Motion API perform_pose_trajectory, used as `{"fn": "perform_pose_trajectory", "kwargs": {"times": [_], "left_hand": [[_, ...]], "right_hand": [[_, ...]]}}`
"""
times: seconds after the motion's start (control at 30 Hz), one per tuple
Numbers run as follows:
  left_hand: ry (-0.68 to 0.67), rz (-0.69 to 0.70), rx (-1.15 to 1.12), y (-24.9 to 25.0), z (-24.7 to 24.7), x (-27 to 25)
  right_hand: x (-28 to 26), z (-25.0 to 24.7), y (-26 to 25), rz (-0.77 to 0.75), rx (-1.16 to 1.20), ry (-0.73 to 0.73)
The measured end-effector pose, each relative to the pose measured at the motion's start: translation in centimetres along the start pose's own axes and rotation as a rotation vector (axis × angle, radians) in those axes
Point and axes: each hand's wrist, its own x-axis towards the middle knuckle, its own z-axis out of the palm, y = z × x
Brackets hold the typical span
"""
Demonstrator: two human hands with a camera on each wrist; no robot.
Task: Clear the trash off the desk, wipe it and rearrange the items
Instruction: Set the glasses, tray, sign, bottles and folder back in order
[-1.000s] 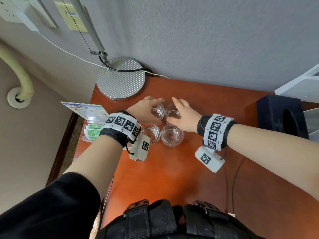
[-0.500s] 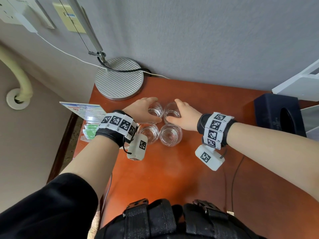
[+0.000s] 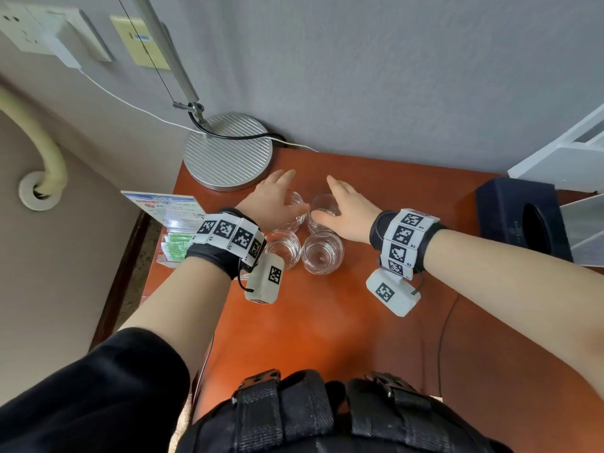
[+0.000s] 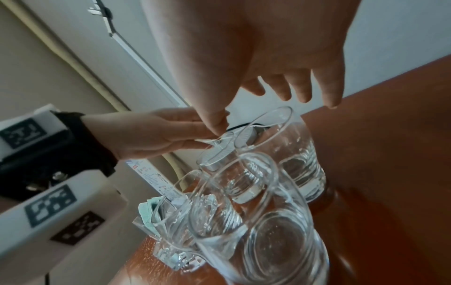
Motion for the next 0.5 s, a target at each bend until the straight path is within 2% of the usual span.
{"fn": "perform_pose_trajectory", "kwargs": {"times": [0.1,0.23,0.5], "left_hand": [[0.074,0.077,0.016,1.1,-0.8,-0.9],[0.084,0.14,0.104,2.4,-1.4,-3.0],[-0.036,0.177,0.16,5.1,0.9,-7.6]], "right_hand": [[-1.3,-0.3,-0.1,-0.055,-0.005,0.079],[-4.2,-0.1,0.5,-0.097,-0.023,0.126],[-10.5,1.0,2.8,-0.082,-0.084,0.106]]}}
